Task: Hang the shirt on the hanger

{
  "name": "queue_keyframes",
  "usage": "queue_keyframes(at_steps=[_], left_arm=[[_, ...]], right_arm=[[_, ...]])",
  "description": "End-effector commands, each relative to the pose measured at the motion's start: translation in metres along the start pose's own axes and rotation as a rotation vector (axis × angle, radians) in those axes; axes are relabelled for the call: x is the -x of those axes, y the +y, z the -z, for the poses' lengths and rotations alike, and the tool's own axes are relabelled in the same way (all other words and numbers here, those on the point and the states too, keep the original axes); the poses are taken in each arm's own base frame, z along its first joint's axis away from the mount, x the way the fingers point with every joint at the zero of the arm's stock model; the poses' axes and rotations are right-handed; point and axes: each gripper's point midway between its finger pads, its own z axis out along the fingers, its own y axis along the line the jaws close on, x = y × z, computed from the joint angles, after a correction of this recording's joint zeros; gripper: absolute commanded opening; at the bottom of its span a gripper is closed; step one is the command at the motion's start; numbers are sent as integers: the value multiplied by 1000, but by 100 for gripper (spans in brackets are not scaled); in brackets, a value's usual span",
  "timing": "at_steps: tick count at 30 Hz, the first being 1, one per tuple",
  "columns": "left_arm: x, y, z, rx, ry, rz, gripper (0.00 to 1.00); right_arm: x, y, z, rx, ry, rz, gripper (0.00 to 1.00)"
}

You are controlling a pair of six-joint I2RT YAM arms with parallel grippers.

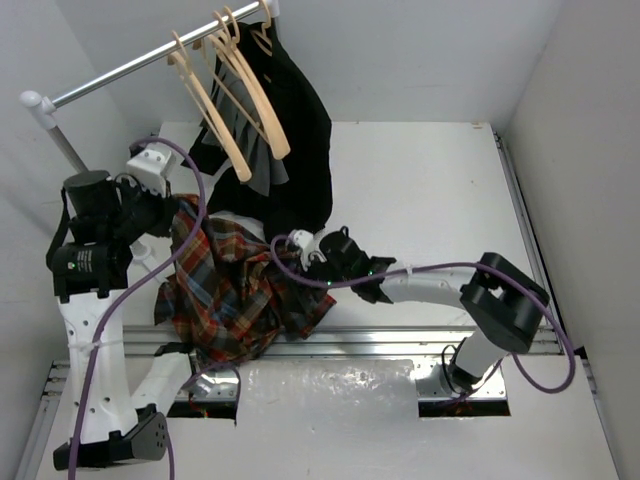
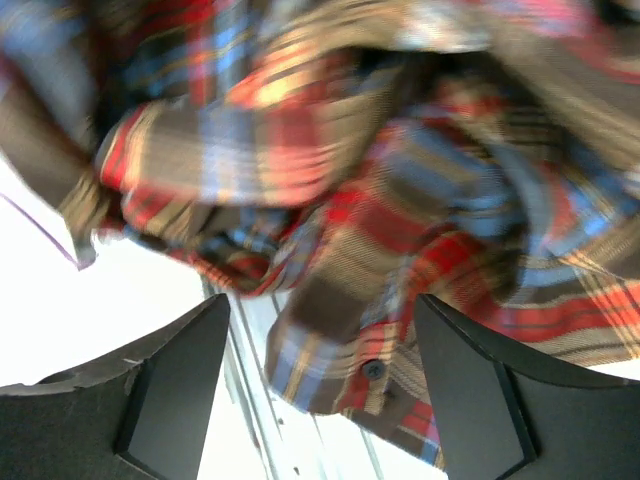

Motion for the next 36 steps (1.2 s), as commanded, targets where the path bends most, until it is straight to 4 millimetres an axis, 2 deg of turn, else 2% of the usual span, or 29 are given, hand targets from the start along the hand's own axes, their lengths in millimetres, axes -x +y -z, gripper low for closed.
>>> queue_keyframes(at_steps=[1, 2, 3, 5, 8, 10, 12, 14, 18, 20, 22, 25, 26, 27, 28, 29, 30, 32, 33, 35, 36], left_arm=[[-46, 18, -6, 114, 144, 5, 0], [-50, 18, -9, 111, 154, 16, 0], [-57, 18, -13, 111, 171, 30, 0], [-59, 19, -15, 117, 171, 45, 0], [-59, 26, -16, 160, 170, 51, 0], [-61, 31, -14, 190, 175, 45, 0], [-66, 31, -16, 193, 190, 57, 0], [-71, 30, -18, 187, 200, 73, 0], [-78, 29, -20, 188, 212, 76, 0], [-82, 29, -22, 189, 220, 78, 0], [-81, 30, -22, 191, 217, 81, 0], [-79, 30, -25, 188, 205, 83, 0], [-78, 31, -26, 190, 201, 83, 0], [-77, 30, -26, 189, 200, 82, 0], [-77, 31, -27, 192, 199, 84, 0], [-77, 32, -27, 196, 199, 86, 0], [-77, 32, -28, 199, 199, 86, 0], [-77, 37, -29, 221, 200, 88, 0], [-77, 39, -30, 232, 197, 88, 0], [-75, 44, -35, 251, 185, 90, 0], [-73, 47, -38, 258, 178, 91, 0]], right_arm=[[23, 38, 4, 38, -134, 359, 75], [22, 35, 3, 22, -150, 553, 77], [25, 35, 2, 5, -160, 660, 78], [27, 35, -8, 6, -138, 896, 79], [24, 24, -27, 4, -75, 1019, 79], [25, 16, -36, -33, -74, 1063, 79], [49, 22, -44, -78, -135, 1108, 80], [56, 23, -52, -91, -140, 1114, 80], [76, 38, -63, -111, -182, 1167, 81], [73, 31, -72, -124, -162, 1184, 81], [77, 27, -80, -152, -166, 1195, 81], [74, 12, -102, -194, -145, 1209, 80], [64, 3, -113, -200, -111, 1207, 74], [80, 7, -117, -218, -144, 1173, 65], [84, 6, -120, -230, -145, 1143, 54], [89, 5, -120, -248, -144, 1117, 24], [101, 11, -115, -253, -164, 1091, 2], [110, 16, -102, -263, -192, 1074, 0], [117, 24, -84, -255, -217, 1079, 0], [119, 27, -63, -260, -210, 1055, 0], [124, 26, -39, -281, -203, 1008, 0]])
